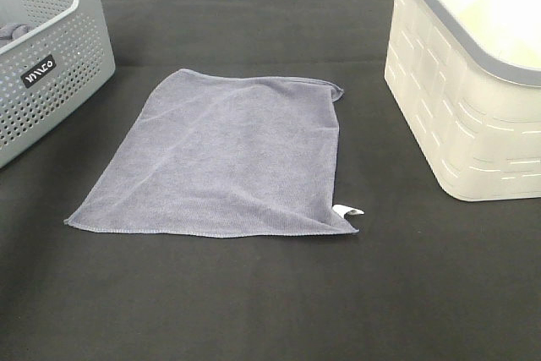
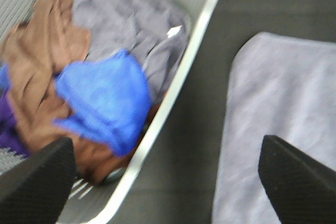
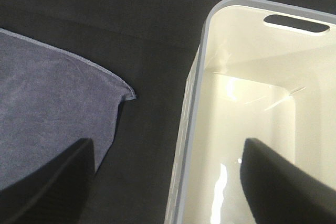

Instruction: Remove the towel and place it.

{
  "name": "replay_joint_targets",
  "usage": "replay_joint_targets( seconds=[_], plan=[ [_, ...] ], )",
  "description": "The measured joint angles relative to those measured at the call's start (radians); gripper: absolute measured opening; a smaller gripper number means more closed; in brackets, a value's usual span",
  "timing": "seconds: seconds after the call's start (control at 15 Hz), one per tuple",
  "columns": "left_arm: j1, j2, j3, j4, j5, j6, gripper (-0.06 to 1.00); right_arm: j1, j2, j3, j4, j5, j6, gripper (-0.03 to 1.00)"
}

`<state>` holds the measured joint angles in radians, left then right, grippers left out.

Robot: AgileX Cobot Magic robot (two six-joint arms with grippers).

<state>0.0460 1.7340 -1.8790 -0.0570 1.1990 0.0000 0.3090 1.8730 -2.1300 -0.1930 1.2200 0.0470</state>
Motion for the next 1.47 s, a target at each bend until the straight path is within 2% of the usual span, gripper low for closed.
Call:
replay_joint_targets(
  seconds=[0.2, 0.4, 0.47, 0.73, 1.2, 1.47],
  plan=[
    [0.06, -0.029, 0.047, 0.057, 0.008, 0.0, 0.88, 0.0, -0.003, 0.006, -0.007, 0.004, -0.003, 0.75],
    [0.064, -0.174, 0.233, 0.067, 0.01, 0.012, 0.88, 0.0, -0.082, 0.103, 0.014, 0.004, -0.003, 0.75],
    [0.064, -0.303, 0.389, 0.073, 0.001, 0.016, 0.88, 0.0, -0.166, 0.215, 0.027, 0.003, -0.003, 0.74],
    [0.064, -0.613, 0.697, 0.073, -0.079, 0.014, 0.87, 0.0, -0.373, 0.571, 0.027, -0.012, 0.001, 0.74],
    [0.064, -1.151, 1.13, 0.1, -0.179, -0.01, 0.87, 0.0, -0.798, 1.201, 0.034, -0.314, 0.031, 0.74],
    [0.064, -1.4, 1.32, 0.1, -0.176, -0.046, 0.87, 0.0, -1.002, 1.46, 0.034, -0.397, 0.035, 0.74]
  ],
)
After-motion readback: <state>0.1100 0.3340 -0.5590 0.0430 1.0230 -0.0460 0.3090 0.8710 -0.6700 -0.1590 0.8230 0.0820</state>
